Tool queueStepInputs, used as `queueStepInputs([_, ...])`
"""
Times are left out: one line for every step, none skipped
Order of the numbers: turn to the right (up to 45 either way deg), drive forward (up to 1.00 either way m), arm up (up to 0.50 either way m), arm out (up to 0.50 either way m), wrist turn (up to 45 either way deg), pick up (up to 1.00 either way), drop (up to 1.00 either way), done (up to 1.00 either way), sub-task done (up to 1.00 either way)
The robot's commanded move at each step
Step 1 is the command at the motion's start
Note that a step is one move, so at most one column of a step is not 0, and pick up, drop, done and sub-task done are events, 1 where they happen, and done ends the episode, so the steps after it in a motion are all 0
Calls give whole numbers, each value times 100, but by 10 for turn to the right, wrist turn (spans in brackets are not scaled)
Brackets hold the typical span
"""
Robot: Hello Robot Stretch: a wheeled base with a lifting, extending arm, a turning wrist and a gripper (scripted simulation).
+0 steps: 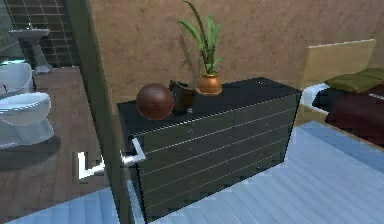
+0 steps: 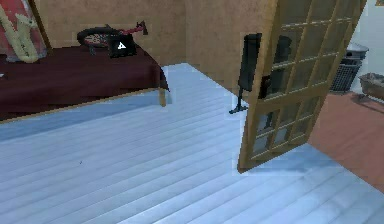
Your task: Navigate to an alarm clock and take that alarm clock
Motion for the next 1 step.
queueStepInputs([30,0,0,0,0,0,0,0,0])
